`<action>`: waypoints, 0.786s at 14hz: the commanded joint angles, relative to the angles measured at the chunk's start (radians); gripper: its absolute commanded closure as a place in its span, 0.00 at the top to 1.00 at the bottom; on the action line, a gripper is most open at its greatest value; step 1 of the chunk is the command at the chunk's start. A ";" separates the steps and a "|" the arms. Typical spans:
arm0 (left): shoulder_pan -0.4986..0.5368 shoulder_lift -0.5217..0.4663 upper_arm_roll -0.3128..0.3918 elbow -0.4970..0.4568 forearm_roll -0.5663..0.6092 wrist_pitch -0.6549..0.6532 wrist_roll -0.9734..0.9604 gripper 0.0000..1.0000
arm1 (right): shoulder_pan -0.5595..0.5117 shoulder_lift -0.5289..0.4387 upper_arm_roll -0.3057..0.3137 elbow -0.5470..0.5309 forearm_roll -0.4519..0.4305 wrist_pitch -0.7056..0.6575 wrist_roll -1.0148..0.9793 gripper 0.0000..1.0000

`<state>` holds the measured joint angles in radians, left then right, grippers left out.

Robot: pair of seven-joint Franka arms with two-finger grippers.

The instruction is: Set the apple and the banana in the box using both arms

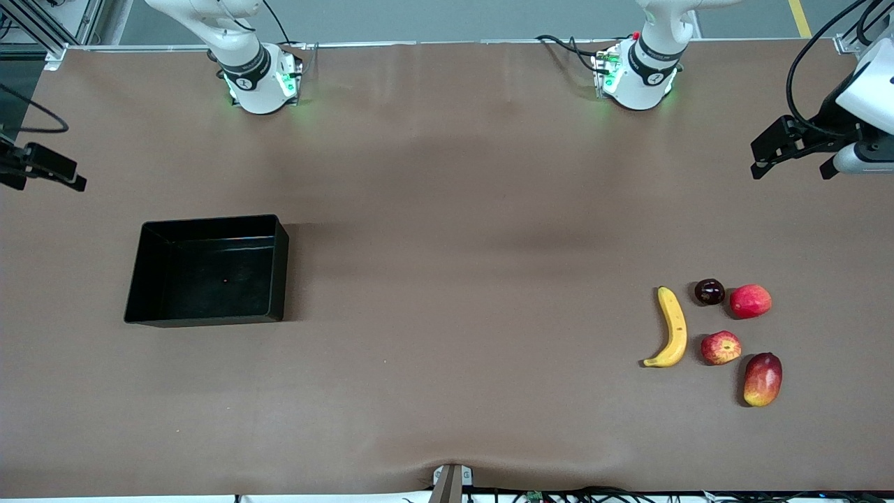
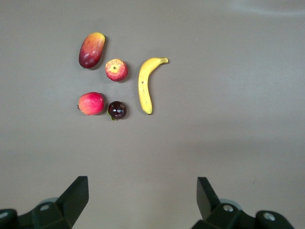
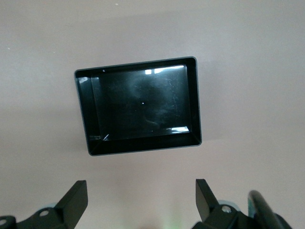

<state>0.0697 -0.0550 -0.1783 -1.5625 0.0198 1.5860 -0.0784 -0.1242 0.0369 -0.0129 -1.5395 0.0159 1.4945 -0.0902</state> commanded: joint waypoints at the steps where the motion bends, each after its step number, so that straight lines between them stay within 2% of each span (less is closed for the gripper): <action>1: 0.004 0.003 -0.001 0.015 -0.003 -0.023 -0.001 1.00 | -0.044 0.041 0.007 0.025 -0.001 0.007 -0.103 1.00; 3: 0.005 0.000 0.000 0.016 -0.003 -0.027 -0.001 1.00 | -0.109 0.076 0.008 0.024 0.015 0.048 -0.128 1.00; 9: 0.004 -0.006 -0.003 0.018 0.020 -0.058 -0.009 1.00 | -0.156 0.225 0.008 -0.001 0.003 0.179 -0.181 1.00; 11: 0.004 -0.006 -0.001 0.018 0.020 -0.066 -0.011 1.00 | -0.169 0.251 0.008 -0.069 0.003 0.278 -0.215 1.00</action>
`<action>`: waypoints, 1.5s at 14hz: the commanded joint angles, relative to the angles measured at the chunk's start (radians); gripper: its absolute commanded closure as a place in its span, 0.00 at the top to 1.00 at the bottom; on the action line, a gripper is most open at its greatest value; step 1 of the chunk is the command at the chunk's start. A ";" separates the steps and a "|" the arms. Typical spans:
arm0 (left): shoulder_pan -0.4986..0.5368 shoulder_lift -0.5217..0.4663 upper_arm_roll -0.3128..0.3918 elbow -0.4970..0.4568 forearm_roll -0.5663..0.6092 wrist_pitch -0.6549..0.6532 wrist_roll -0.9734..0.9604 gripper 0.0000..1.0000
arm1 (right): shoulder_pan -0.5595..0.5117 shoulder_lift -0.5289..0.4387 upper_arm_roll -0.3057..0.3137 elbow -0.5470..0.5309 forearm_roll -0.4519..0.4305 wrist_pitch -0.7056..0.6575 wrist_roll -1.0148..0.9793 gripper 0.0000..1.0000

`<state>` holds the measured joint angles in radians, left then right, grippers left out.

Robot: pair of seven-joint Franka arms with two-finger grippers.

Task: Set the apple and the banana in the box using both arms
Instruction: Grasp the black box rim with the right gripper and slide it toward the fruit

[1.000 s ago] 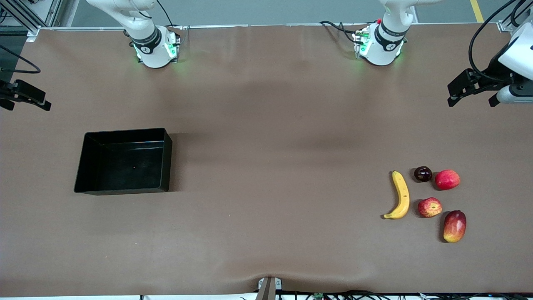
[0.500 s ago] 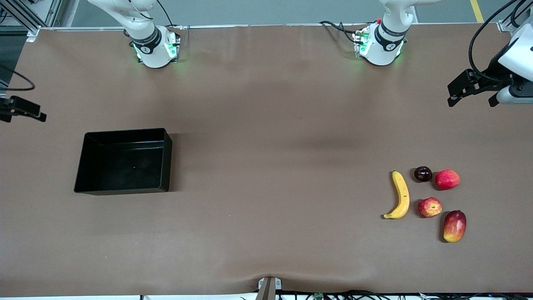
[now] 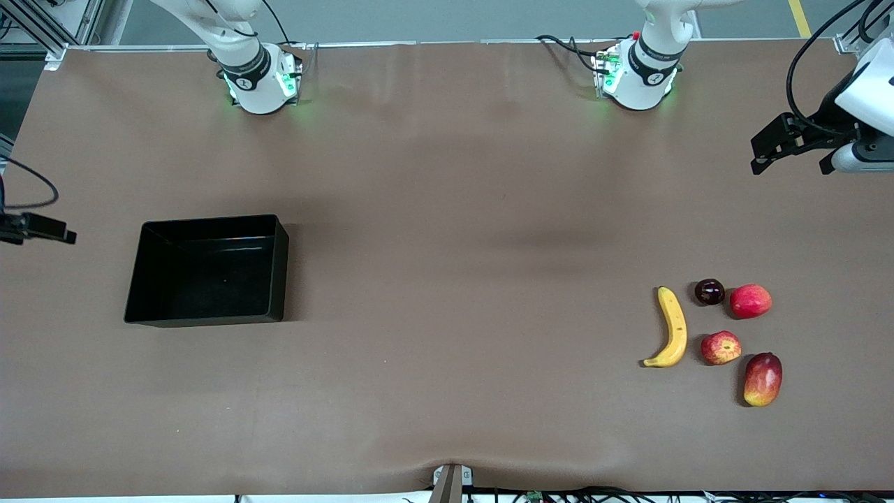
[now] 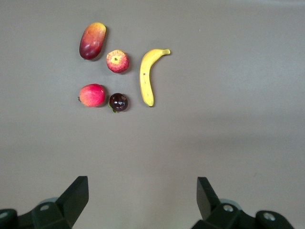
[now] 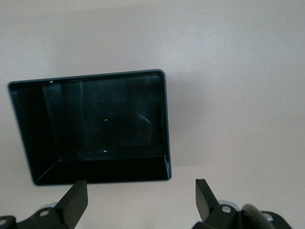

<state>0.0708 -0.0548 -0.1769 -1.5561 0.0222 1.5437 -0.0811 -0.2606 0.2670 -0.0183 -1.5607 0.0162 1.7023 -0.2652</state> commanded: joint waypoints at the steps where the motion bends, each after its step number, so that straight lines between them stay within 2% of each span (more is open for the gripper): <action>1: 0.003 -0.002 -0.003 0.013 0.018 -0.022 -0.009 1.00 | -0.035 0.023 0.014 -0.102 0.002 0.139 -0.055 1.00; 3: 0.003 0.001 -0.004 0.021 0.018 -0.022 -0.011 1.00 | -0.054 0.035 0.015 -0.194 0.013 0.265 -0.068 1.00; 8: 0.003 0.004 -0.004 0.022 0.018 -0.022 -0.011 1.00 | -0.057 0.139 0.015 -0.205 0.042 0.341 -0.158 1.00; 10: 0.003 0.004 -0.004 0.024 0.016 -0.022 -0.011 1.00 | -0.094 0.184 0.017 -0.206 0.051 0.381 -0.239 1.00; 12: 0.006 0.004 -0.003 0.024 0.016 -0.022 -0.009 1.00 | -0.114 0.221 0.018 -0.208 0.099 0.399 -0.285 0.98; 13: 0.006 0.004 -0.003 0.024 0.016 -0.022 -0.009 1.00 | -0.118 0.225 0.018 -0.231 0.119 0.408 -0.292 0.86; 15: 0.004 0.004 -0.003 0.024 0.016 -0.022 -0.011 1.00 | -0.112 0.221 0.020 -0.318 0.126 0.508 -0.292 0.72; 16: 0.003 0.004 -0.003 0.024 0.016 -0.022 -0.011 1.00 | -0.115 0.221 0.021 -0.344 0.127 0.542 -0.295 0.60; 18: 0.003 0.004 -0.004 0.024 0.015 -0.022 -0.011 1.00 | -0.118 0.219 0.021 -0.344 0.127 0.542 -0.337 0.12; 19: 0.003 0.004 -0.004 0.024 0.015 -0.022 -0.011 1.00 | -0.118 0.219 0.023 -0.344 0.128 0.539 -0.341 0.00; 21: 0.001 0.004 -0.004 0.024 0.016 -0.022 -0.009 1.00 | -0.111 0.213 0.023 -0.344 0.154 0.527 -0.341 0.00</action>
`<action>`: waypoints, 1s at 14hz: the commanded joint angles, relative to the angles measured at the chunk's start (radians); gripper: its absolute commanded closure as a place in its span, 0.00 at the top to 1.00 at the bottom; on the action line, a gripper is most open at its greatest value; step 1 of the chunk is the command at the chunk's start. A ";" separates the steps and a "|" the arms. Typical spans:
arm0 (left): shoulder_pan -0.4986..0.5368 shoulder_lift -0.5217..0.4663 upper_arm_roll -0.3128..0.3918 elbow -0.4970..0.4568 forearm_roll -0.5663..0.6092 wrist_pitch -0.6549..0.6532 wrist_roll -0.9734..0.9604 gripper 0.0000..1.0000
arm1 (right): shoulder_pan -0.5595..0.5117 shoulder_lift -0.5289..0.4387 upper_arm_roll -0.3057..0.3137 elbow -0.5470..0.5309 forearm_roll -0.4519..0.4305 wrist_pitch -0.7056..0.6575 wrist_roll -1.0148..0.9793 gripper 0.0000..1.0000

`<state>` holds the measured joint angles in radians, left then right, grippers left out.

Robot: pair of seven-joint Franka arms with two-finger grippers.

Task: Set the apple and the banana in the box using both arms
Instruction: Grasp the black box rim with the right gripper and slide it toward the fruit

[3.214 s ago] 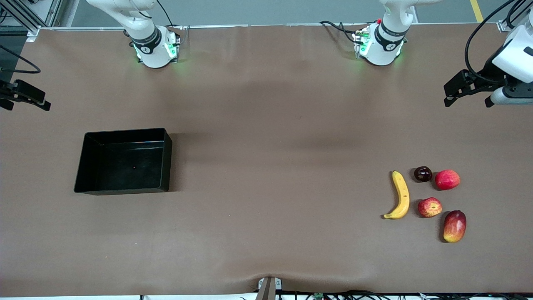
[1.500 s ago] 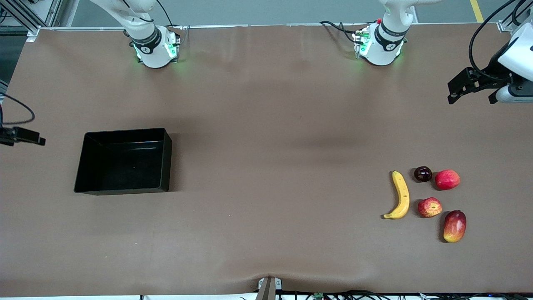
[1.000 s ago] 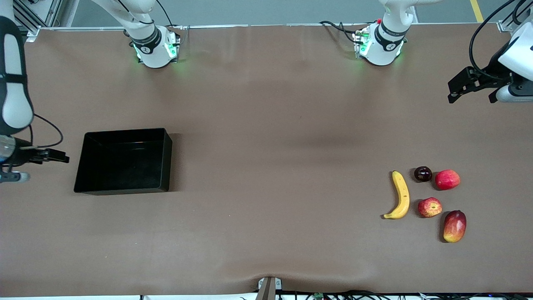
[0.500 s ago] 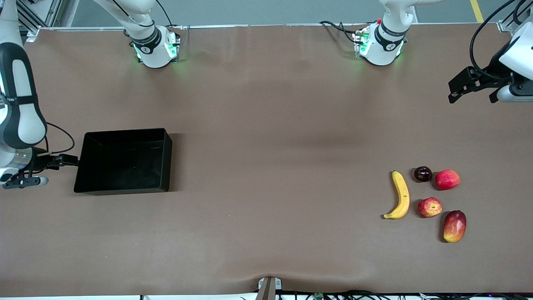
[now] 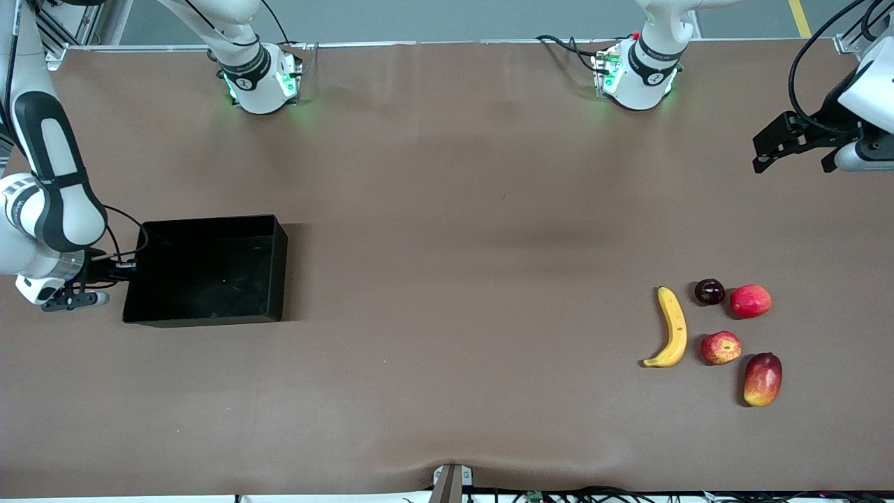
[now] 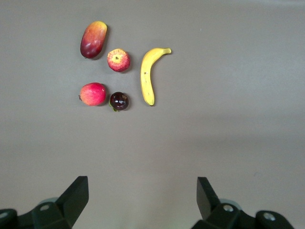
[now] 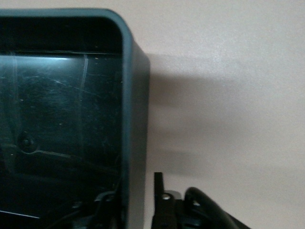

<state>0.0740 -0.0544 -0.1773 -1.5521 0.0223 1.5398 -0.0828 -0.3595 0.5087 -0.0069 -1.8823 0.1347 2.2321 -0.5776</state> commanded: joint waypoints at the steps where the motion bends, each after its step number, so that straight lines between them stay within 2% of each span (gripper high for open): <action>1: -0.002 0.004 -0.004 0.020 0.016 -0.018 -0.009 1.00 | -0.012 -0.029 0.011 -0.023 0.042 -0.011 -0.028 0.00; 4: 0.000 0.011 -0.004 0.020 0.019 -0.018 0.001 1.00 | -0.006 -0.045 0.011 0.000 0.055 -0.057 -0.019 0.00; 8: 0.001 0.013 -0.004 0.032 0.018 -0.018 0.006 1.00 | 0.040 -0.087 0.011 0.075 0.080 -0.216 0.092 0.00; 11: 0.000 0.013 -0.004 0.033 0.018 -0.018 0.005 1.00 | 0.125 -0.131 0.015 0.081 0.085 -0.256 0.220 0.00; 14: 0.001 0.013 -0.004 0.033 0.018 -0.018 0.006 1.00 | 0.226 -0.142 0.021 0.091 0.158 -0.258 0.382 0.00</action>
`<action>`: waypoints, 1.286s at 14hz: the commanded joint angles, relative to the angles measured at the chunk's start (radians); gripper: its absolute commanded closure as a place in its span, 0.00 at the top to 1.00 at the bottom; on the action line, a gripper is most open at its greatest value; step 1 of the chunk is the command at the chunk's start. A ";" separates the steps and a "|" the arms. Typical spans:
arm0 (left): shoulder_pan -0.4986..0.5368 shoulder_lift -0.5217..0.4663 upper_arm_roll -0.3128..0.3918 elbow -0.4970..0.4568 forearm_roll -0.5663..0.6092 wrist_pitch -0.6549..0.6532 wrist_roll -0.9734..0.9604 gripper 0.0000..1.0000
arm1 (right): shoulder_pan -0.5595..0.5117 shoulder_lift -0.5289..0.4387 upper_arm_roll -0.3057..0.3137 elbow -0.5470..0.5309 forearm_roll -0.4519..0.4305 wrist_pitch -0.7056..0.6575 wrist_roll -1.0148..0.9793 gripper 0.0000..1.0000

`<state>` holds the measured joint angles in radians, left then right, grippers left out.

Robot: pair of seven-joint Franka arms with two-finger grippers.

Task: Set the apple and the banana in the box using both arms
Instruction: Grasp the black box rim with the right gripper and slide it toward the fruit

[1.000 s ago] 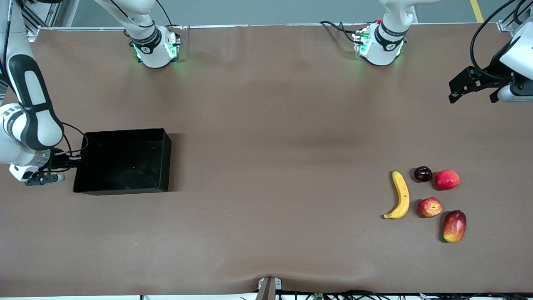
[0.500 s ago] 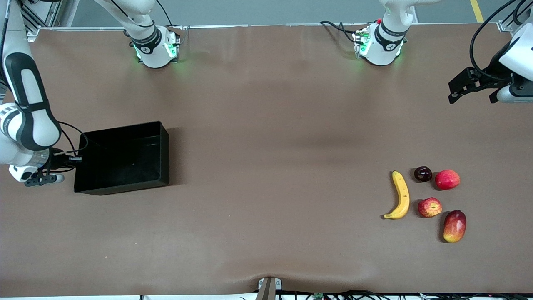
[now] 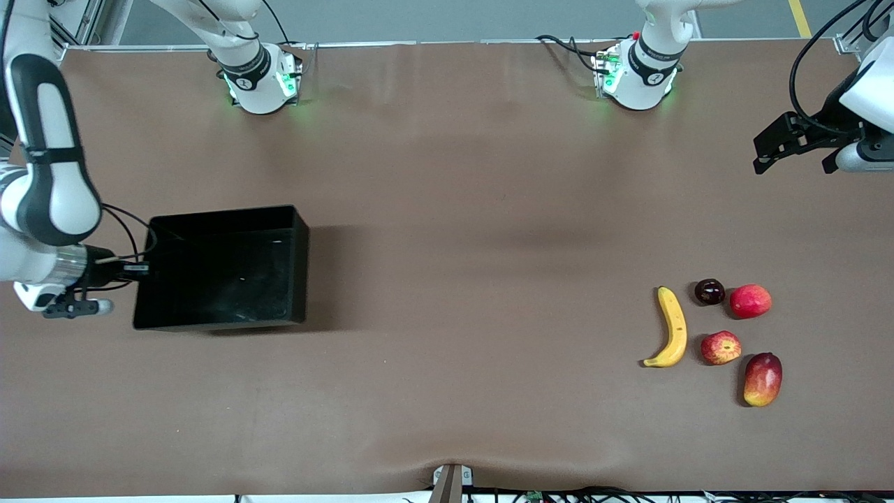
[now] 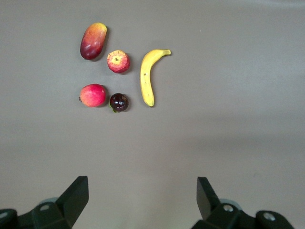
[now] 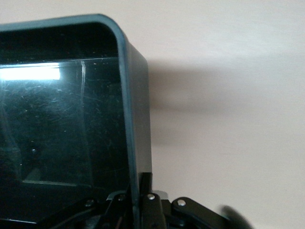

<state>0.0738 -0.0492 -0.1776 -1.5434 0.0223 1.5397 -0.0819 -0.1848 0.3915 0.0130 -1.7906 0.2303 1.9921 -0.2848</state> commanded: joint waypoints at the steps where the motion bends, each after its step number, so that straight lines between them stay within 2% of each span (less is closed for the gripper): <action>1: 0.001 0.008 -0.002 0.025 0.018 -0.018 0.005 1.00 | 0.097 -0.025 0.001 0.010 0.078 -0.018 0.140 0.00; 6: 0.001 0.008 -0.003 0.025 0.018 -0.018 0.007 1.00 | 0.365 -0.007 0.005 0.068 0.083 -0.047 0.478 0.00; 10: 0.003 0.011 -0.003 0.025 0.018 -0.018 0.010 1.00 | 0.546 0.099 0.005 0.204 0.092 -0.033 0.662 0.00; 13: 0.029 0.037 -0.003 0.026 0.016 -0.016 0.011 1.00 | 0.656 0.197 0.005 0.284 0.090 0.063 0.794 0.00; 16: 0.031 0.092 -0.002 0.034 0.018 -0.006 0.010 1.00 | 0.714 0.262 0.005 0.284 0.092 0.219 0.803 0.00; 18: 0.032 0.141 -0.002 0.034 0.027 0.025 0.010 1.00 | 0.738 0.289 0.004 0.284 0.089 0.263 0.817 0.00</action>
<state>0.1047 0.0382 -0.1758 -1.5423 0.0236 1.5489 -0.0793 0.5337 0.6541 0.0277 -1.5495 0.2931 2.2411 0.5197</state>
